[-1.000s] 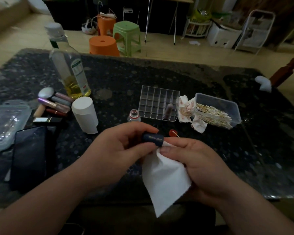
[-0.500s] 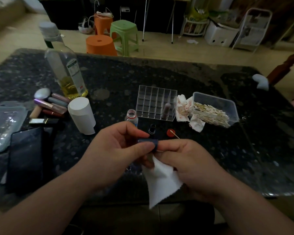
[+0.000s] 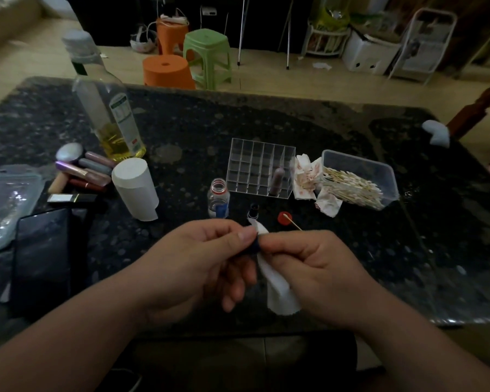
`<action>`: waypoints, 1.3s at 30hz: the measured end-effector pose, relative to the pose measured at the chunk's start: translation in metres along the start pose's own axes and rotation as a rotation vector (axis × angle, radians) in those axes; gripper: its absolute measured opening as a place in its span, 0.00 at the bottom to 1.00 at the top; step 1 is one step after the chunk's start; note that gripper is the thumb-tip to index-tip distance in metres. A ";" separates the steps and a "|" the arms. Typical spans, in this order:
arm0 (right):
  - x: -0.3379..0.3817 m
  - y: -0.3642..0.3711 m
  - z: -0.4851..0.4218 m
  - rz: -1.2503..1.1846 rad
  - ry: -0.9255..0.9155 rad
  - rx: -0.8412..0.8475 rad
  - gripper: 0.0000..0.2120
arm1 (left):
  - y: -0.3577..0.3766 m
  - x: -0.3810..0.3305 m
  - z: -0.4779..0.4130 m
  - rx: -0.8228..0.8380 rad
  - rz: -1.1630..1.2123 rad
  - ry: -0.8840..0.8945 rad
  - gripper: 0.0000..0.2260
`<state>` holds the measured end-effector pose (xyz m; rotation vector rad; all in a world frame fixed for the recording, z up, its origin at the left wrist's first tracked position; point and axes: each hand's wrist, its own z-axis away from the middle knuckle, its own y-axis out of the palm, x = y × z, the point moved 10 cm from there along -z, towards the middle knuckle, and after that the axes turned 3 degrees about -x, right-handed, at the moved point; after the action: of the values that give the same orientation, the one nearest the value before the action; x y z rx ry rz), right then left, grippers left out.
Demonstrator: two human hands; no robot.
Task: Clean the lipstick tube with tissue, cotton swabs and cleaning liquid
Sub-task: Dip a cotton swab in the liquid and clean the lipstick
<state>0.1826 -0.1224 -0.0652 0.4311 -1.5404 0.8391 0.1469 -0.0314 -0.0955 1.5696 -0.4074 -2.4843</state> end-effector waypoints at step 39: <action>-0.053 -0.001 -0.008 -0.639 0.471 -0.105 0.13 | -0.038 -0.017 -0.013 -0.152 -0.102 0.191 0.07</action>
<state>0.1970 -0.1280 -0.1168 0.5600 -0.9180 0.3210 0.1662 0.0077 -0.0989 1.7836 -0.1112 -2.3433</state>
